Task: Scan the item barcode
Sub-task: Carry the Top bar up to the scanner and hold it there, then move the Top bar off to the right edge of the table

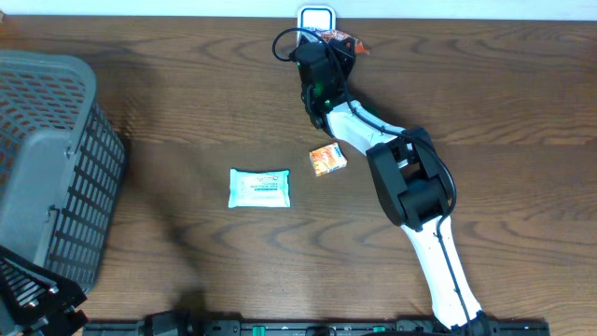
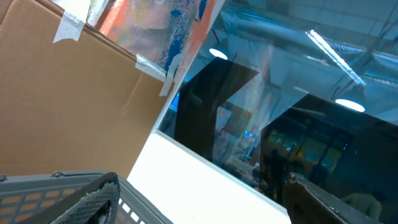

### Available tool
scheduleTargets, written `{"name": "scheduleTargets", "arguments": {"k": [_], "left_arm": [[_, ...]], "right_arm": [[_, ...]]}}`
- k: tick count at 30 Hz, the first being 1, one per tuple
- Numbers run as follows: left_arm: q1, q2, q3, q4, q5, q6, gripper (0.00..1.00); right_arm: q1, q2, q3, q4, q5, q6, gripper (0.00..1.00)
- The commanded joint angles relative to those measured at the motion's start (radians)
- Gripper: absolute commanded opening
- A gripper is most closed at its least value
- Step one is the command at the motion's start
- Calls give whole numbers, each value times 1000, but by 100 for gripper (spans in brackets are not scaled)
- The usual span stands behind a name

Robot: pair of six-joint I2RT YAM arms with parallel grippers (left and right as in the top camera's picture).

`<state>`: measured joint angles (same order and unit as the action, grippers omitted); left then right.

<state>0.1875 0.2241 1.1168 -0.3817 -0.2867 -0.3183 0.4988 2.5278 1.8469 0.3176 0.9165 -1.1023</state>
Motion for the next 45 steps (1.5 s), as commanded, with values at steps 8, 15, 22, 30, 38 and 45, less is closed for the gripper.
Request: {"name": "scheduleTargets", "arguments": {"k": [8, 15, 22, 30, 38, 45], "left_arm": [[-4, -8, -5, 6, 6, -10, 84], [-4, -8, -5, 6, 6, -10, 84], [-4, -8, -5, 7, 6, -10, 84], [-4, -8, -5, 25, 6, -9, 84], [-4, -19, -5, 32, 6, -10, 84], [-4, -54, -5, 32, 7, -10, 84]], "right_arm": [[13, 21, 20, 43, 1, -107, 1], [25, 22, 20, 45, 14, -123, 1], [43, -79, 19, 2, 37, -108, 1], [18, -389, 19, -345, -1, 169, 1], [-144, -675, 19, -743, -53, 497, 2], [-444, -708, 7, -1008, -62, 774, 1]]}}
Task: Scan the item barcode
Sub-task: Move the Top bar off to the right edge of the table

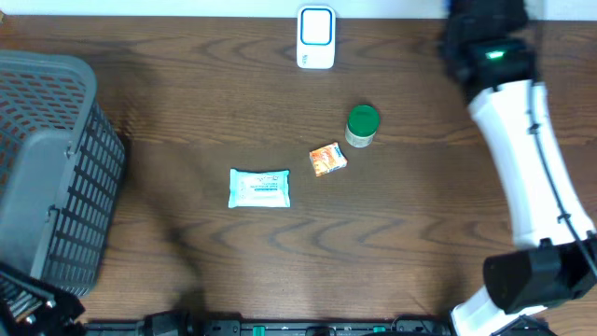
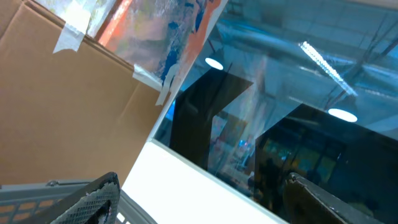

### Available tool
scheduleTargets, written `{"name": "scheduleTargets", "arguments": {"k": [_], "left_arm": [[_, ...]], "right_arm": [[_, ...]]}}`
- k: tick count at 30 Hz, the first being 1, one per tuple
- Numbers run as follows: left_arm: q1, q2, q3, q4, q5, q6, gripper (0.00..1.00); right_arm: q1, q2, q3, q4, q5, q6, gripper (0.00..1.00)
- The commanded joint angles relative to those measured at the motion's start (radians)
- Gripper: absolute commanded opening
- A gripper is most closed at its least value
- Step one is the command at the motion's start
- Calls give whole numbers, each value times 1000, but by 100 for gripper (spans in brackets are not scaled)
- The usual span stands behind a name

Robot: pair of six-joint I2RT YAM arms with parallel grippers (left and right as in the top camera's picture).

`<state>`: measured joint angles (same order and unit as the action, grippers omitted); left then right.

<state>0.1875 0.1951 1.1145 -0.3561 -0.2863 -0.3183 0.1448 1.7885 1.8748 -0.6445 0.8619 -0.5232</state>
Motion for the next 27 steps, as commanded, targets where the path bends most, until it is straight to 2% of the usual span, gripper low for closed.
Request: {"name": "scheduleTargets", "arguments": {"k": [1, 6, 12, 17, 23, 25, 27], "left_arm": [[-4, -29, -3, 6, 7, -10, 84], [-4, -34, -3, 6, 17, -9, 84], [-4, -34, -3, -9, 17, -9, 84], [-4, -34, -3, -10, 17, -9, 84], [-4, -34, -3, -13, 17, -9, 84], [-4, -34, -3, -29, 17, -9, 84], [-4, -34, -3, -60, 16, -9, 84]], "right_arm": [[-137, 37, -32, -69, -7, 218, 1], [-343, 50, -136, -53, -73, 246, 1], [-549, 72, -337, 120, -204, 241, 1], [-642, 134, -484, 237, -217, 247, 1], [-713, 223, -518, 248, -217, 332, 2], [-717, 230, -518, 243, -216, 347, 20], [-710, 223, -514, 240, -211, 347, 75]]}}
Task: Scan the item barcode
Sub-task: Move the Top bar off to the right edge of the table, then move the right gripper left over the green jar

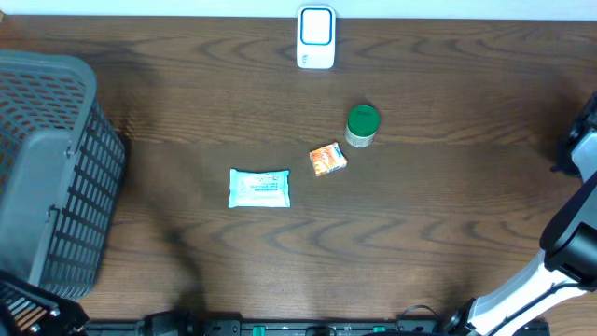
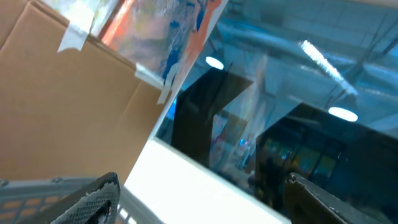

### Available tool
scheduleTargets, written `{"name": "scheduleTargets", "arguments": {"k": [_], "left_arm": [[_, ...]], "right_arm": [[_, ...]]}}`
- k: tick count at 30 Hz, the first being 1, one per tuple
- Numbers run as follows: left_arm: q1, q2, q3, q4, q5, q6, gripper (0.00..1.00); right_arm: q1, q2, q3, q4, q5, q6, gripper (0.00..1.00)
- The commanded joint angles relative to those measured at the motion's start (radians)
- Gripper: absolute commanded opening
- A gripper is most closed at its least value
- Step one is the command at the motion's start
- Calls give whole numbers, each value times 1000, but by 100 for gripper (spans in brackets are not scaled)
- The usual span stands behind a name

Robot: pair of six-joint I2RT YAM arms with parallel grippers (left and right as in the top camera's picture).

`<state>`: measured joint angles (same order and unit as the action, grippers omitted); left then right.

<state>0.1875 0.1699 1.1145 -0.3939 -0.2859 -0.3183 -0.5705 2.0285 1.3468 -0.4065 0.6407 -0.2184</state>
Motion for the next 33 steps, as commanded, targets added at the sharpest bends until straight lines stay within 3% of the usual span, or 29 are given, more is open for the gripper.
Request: {"name": "scheduleTargets", "arguments": {"k": [1, 5, 8, 12, 13, 14, 17, 20, 26, 33], "left_arm": [[-4, -9, -3, -33, 16, -9, 84], [-4, -9, -3, -31, 16, -9, 84], [-4, -9, -3, -24, 16, -9, 84], [-4, -9, -3, -25, 16, -9, 84], [-4, -9, -3, -25, 16, -9, 84], [-4, -9, -3, -25, 16, -9, 84], [-4, -9, -3, -29, 16, -9, 84], [-4, -9, -3, -47, 16, -9, 84], [-4, -9, -3, -51, 16, -9, 84], [-4, -9, -3, -67, 16, -9, 84]], "right_arm": [[13, -24, 15, -4, 16, 42, 96], [62, -85, 32, -50, -55, 54, 99], [130, -167, 35, -81, -226, 93, 99], [257, -282, 35, -131, -677, 209, 99], [331, -333, 35, -164, -912, 246, 99], [369, -354, 35, -181, -1023, 248, 99], [500, -375, 35, -170, -1216, 242, 99], [641, -369, 36, -202, -1126, 197, 99], [892, -334, 95, -280, -858, -30, 99], [900, -206, 327, -443, -719, -171, 99]]}}
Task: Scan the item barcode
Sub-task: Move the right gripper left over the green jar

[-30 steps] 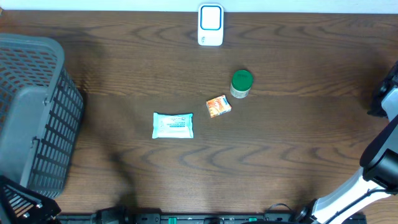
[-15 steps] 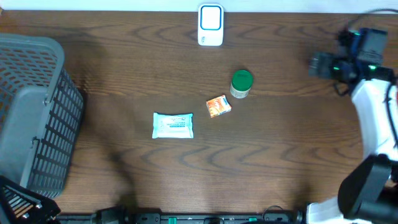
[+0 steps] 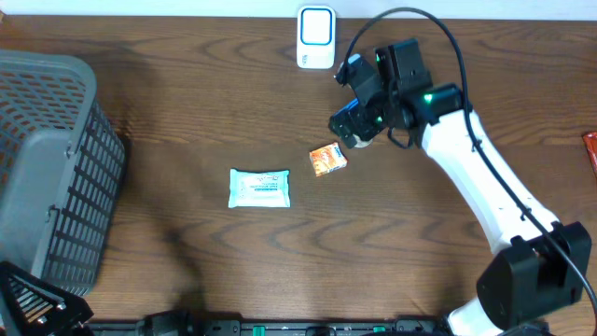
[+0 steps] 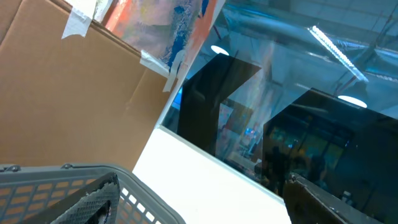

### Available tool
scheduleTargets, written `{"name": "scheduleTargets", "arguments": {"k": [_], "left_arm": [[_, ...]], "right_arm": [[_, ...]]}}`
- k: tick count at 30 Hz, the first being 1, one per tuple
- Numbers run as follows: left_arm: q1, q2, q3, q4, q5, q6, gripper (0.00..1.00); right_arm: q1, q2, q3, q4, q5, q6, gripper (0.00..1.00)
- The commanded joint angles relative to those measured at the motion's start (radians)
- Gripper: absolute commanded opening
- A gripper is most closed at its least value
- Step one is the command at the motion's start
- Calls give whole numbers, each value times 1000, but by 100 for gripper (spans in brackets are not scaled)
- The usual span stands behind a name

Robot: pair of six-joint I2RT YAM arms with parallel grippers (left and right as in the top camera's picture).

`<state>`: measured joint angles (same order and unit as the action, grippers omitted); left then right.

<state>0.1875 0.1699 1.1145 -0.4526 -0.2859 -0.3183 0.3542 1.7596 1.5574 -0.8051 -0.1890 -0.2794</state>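
The white barcode scanner [image 3: 316,37] stands at the table's far edge. My right gripper [image 3: 353,126] is down over the green-capped jar [image 3: 360,141], of which only a pale sliver shows under the fingers. Whether the jaws grip the jar cannot be told from above. An orange packet [image 3: 327,159] and a white wipes pack [image 3: 259,188] lie mid-table. A red packet [image 3: 590,149] lies at the right edge. My left gripper [image 4: 205,205] is open at the near left corner beside the basket, with nothing between its fingers [image 4: 93,199].
A grey mesh basket [image 3: 47,168] fills the left side; its rim [image 4: 74,169] shows in the left wrist view. The right arm's white links [image 3: 485,177] stretch diagonally from the near right.
My right arm was at the table's right edge; it now reaches in over the green-capped jar. A red packet now shows at the right edge. The left arm has barely shifted.
My right gripper first held a red packet next to the scanner. Then the arm was at the far right corner and the jar stood uncovered. Then it was at the right edge. Now the red packet lies there and the gripper covers the jar.
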Motion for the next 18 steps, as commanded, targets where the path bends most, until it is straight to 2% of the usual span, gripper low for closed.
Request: {"name": "scheduleTargets", "arguments": {"k": [1, 6, 9, 18], "left_arm": [[-4, -9, -3, -14, 16, -9, 84], [-4, -9, -4, -27, 16, -9, 84], [-4, -9, -5, -34, 16, -9, 84], [-4, -9, -5, -34, 16, -9, 84]], "right_arm": [[-32, 103, 179, -90, 121, -126, 99], [-51, 279, 447, -319, 109, -226, 99], [-53, 372, 546, -415, 85, -244, 99], [-46, 539, 561, -470, 76, -221, 99]]}}
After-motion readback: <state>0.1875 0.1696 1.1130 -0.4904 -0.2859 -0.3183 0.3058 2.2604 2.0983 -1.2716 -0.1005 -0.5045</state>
